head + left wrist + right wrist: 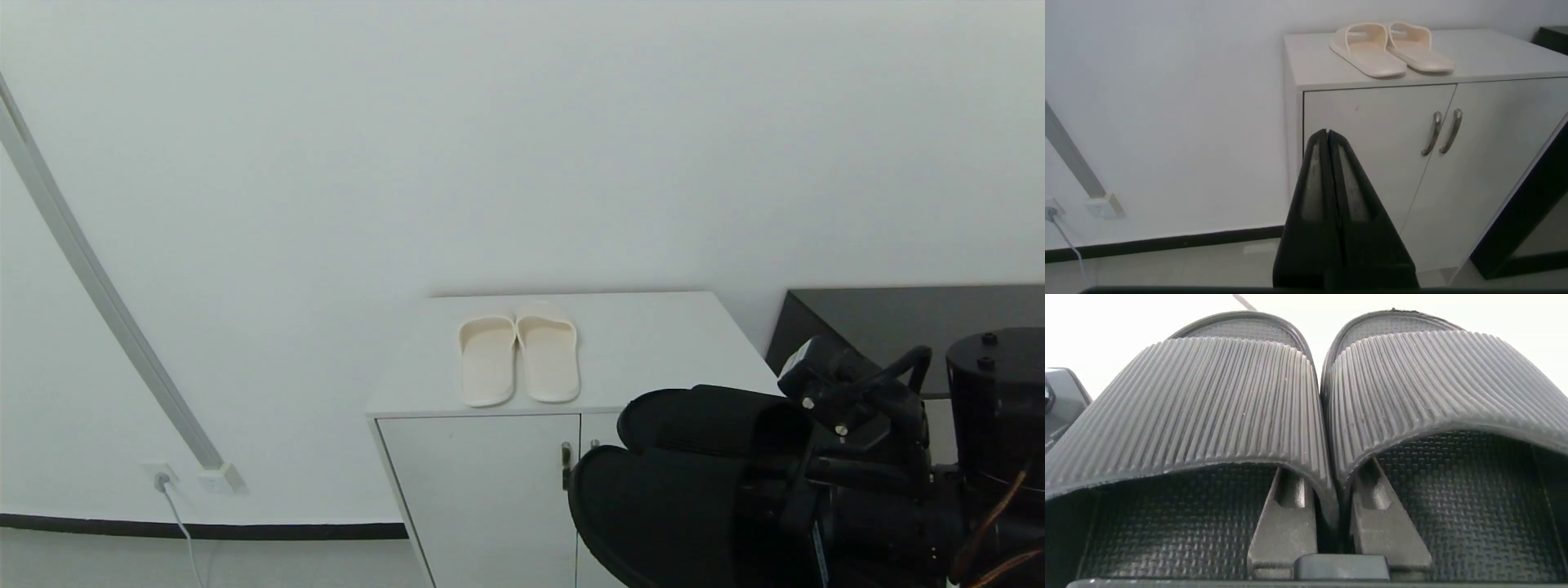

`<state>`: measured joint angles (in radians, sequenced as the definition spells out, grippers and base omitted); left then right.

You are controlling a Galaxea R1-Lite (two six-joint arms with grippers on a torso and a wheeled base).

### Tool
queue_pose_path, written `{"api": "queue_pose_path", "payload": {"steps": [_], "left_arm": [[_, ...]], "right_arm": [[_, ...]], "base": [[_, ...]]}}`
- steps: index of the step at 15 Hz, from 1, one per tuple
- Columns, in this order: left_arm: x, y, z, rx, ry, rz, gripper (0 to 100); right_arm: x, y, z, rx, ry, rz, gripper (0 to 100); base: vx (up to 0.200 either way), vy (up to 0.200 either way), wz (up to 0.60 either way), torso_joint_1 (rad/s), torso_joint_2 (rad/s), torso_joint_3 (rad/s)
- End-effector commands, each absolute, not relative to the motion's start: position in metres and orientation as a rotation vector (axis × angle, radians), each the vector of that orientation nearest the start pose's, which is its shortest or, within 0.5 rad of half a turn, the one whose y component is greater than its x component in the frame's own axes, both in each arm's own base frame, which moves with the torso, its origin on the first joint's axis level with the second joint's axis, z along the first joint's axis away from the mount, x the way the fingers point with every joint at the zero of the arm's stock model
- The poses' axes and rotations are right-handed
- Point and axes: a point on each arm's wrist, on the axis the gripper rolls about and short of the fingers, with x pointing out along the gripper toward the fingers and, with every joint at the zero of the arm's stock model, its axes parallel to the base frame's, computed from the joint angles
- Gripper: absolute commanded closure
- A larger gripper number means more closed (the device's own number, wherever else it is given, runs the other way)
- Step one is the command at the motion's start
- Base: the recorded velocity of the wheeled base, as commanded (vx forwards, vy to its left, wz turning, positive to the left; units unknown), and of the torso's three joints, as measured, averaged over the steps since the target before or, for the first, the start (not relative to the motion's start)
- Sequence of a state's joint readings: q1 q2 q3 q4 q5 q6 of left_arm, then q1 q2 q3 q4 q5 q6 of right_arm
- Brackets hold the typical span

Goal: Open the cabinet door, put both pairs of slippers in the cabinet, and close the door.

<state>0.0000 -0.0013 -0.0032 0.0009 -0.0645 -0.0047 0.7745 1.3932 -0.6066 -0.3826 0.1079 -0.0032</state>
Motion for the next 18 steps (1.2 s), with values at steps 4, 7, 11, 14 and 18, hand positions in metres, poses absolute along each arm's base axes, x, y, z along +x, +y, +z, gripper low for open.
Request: {"api": "queue_pose_path", "payload": {"steps": [4,7,11,14,18], "left_arm": [[-0.023,-0.0014,0.0757,-0.003,0.0,-0.064,100],[-0.0231,-0.0015,0.0762,-0.003,-0.001,-0.067,0],[-0.0231,-0.0016,0.076,-0.002,0.0,-0.069,0],[-0.0231,-0.0015,0.0762,-0.003,-0.001,-0.067,0],[-0.0231,-0.0015,0.0762,-0.003,-0.001,-0.067,0]], "right_arm": [[0.1542,0.1547,0.1819,-0.144,0.404,0.871,100],[0.1541,0.1547,0.1819,-0.143,0.404,0.873,100],[0.1529,0.1535,0.1809,-0.144,0.407,0.872,100],[0.153,0.1537,0.1794,-0.148,0.413,0.872,100],[0.1529,0.1536,0.179,-0.148,0.414,0.872,100]], "base": [[0.0,0.0,0.0,-0.139,0.33,0.177],[0.0,0.0,0.0,-0.176,0.4,0.227],[0.0,0.0,0.0,-0.227,0.53,0.304],[0.0,0.0,0.0,-0.232,0.55,0.32],[0.0,0.0,0.0,-0.206,0.53,0.328]]}}
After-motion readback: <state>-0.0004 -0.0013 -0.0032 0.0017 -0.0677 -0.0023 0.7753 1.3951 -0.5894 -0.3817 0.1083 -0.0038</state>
